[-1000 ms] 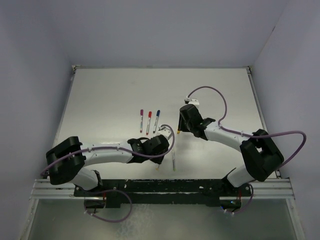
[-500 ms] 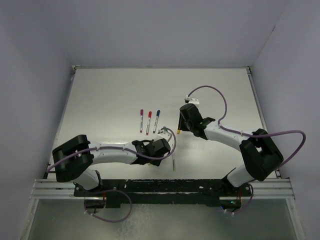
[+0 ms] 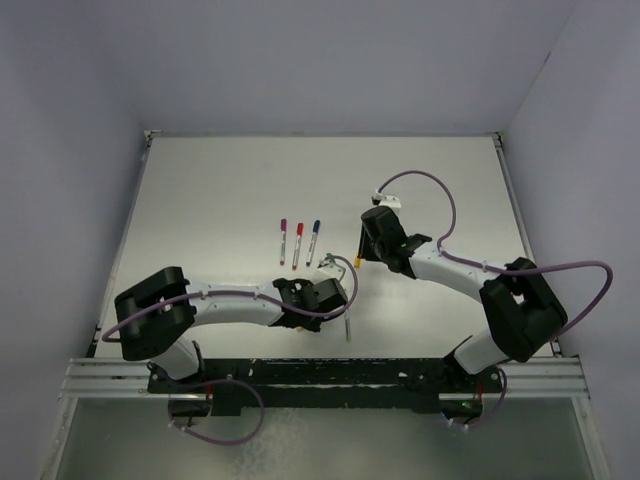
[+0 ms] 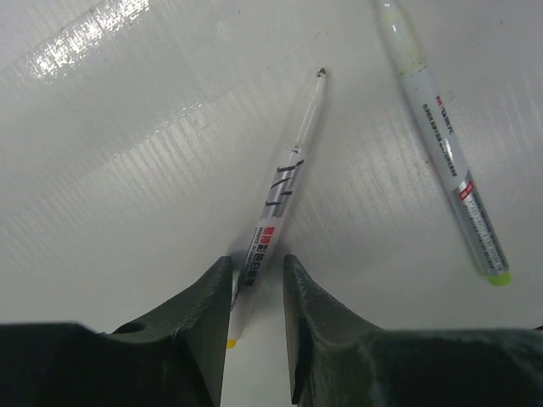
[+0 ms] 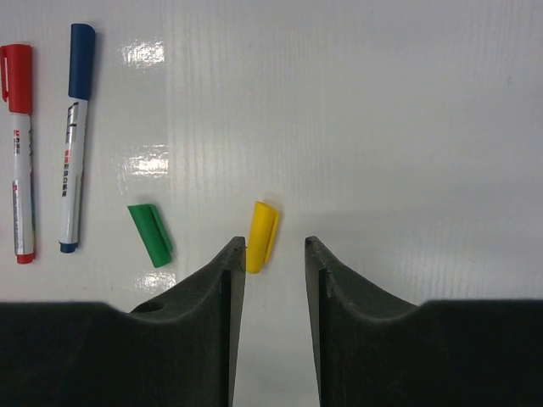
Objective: Insert the pens into the pen caps
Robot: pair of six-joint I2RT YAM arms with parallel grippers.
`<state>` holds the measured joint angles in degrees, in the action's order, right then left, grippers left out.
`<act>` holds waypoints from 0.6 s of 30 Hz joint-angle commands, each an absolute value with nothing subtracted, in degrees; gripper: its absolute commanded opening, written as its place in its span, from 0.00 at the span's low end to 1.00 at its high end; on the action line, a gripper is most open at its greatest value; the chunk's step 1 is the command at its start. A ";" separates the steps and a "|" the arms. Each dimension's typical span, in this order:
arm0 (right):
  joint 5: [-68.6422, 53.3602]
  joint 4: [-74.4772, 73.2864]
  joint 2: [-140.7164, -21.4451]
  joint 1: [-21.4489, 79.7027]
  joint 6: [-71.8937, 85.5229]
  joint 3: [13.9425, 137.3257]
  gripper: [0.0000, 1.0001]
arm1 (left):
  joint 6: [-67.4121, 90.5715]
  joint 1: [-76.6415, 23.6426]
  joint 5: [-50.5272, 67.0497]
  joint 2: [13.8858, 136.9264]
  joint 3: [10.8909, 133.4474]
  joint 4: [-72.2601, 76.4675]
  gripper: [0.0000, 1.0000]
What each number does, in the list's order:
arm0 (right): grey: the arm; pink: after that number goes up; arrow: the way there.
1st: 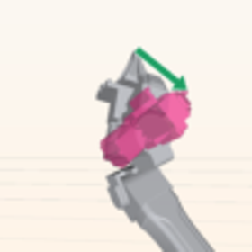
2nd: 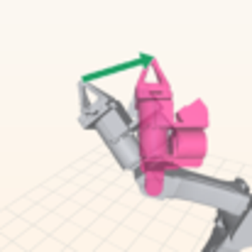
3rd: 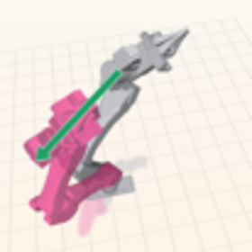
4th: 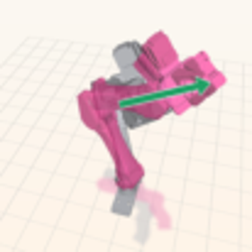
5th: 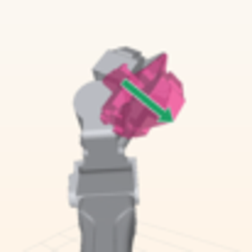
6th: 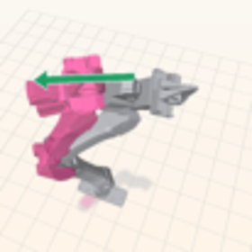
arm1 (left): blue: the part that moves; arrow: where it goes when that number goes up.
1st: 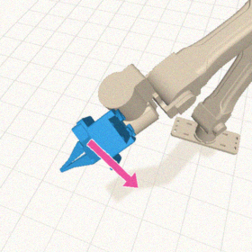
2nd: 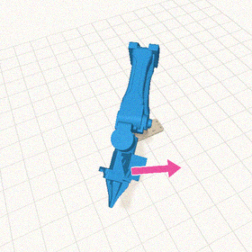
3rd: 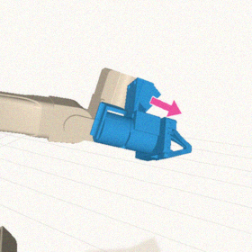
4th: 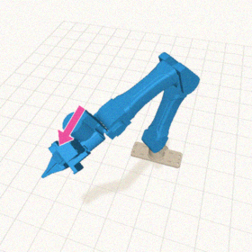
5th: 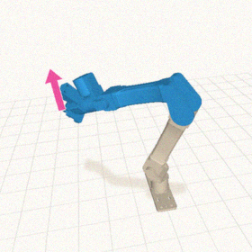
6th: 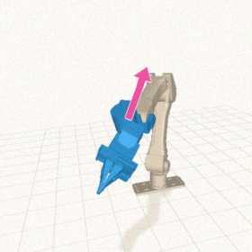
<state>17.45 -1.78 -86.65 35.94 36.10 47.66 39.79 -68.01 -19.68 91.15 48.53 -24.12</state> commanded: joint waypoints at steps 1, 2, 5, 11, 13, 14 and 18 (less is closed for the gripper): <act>18.94 -0.18 -84.75 35.54 36.88 47.93 0.36 | 41.49 -68.42 -19.17 92.99 50.09 -32.74 0.33; 18.98 -0.18 -84.65 35.47 36.91 47.83 0.36 | 41.67 -68.38 -19.04 93.21 50.25 -33.40 0.33; 18.88 -0.11 -84.34 35.42 37.05 47.51 0.36 | 42.08 -68.47 -18.81 93.60 49.89 -33.88 0.33; 18.66 0.04 -84.27 35.16 37.24 47.20 0.35 | 41.47 -68.47 -18.37 93.54 48.48 -29.51 0.33; 18.70 0.00 -84.16 35.18 37.26 47.10 0.35 | 41.02 -68.47 -18.59 93.72 48.54 -28.42 0.34; 18.72 0.08 -84.05 35.21 37.26 46.97 0.35 | 40.70 -68.42 -18.74 93.90 48.72 -28.17 0.35; 18.87 0.09 -83.53 35.07 37.36 46.67 0.34 | 39.37 -68.38 -19.08 95.35 49.80 -28.24 0.35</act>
<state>17.45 -0.97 -86.06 35.46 36.56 47.22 40.88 -68.05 -19.64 92.07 50.04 -27.42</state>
